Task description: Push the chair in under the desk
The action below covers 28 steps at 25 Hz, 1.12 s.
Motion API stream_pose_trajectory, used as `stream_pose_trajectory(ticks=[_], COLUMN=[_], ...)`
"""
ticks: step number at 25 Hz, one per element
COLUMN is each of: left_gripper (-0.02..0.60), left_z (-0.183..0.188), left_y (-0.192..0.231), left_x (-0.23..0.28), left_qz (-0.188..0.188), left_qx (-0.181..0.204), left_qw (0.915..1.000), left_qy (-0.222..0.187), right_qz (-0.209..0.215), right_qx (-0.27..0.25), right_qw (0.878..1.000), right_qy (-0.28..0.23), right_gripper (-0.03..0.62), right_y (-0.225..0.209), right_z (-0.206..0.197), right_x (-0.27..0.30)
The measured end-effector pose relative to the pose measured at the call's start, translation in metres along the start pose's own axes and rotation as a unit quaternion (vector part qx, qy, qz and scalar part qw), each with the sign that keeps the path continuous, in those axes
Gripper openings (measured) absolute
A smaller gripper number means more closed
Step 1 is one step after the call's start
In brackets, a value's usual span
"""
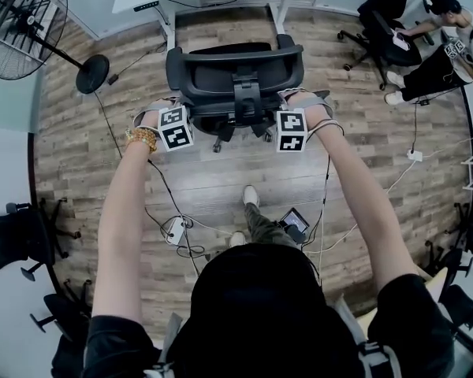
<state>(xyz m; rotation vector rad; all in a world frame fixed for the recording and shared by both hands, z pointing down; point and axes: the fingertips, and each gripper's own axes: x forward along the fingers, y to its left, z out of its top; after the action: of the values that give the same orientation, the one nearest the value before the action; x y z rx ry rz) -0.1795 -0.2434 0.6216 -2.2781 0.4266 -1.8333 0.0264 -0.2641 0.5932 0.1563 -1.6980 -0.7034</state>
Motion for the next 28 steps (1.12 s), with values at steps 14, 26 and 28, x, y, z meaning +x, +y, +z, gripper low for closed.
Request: stream_pose_trajectory(ticks=[14,26,28], left_gripper=[0.098,0.1,0.1], left_z=[0.02,0.022,0.022], left_y=[0.068,0.104,0.112], left_x=[0.022,0.036,0.039], left_qz=[0.005,0.006,0.008], left_qx=[-0.016,-0.019,-0.018], left_qw=[0.9998,0.9998,0.9998], left_qy=[0.005,0.007,0.007], right_qz=[-0.007,-0.004,-0.004], right_qx=[-0.014,-0.014,-0.013], right_qw=[1.0,1.0,1.0], right_qy=[-0.008,-0.01,-0.009], right_gripper=[0.052,0.052,0.052], right_y=[-0.06,-0.092,-0.099], right_z=[-0.041,-0.056,-0.058], right_x=[0.03,0.05,0.054])
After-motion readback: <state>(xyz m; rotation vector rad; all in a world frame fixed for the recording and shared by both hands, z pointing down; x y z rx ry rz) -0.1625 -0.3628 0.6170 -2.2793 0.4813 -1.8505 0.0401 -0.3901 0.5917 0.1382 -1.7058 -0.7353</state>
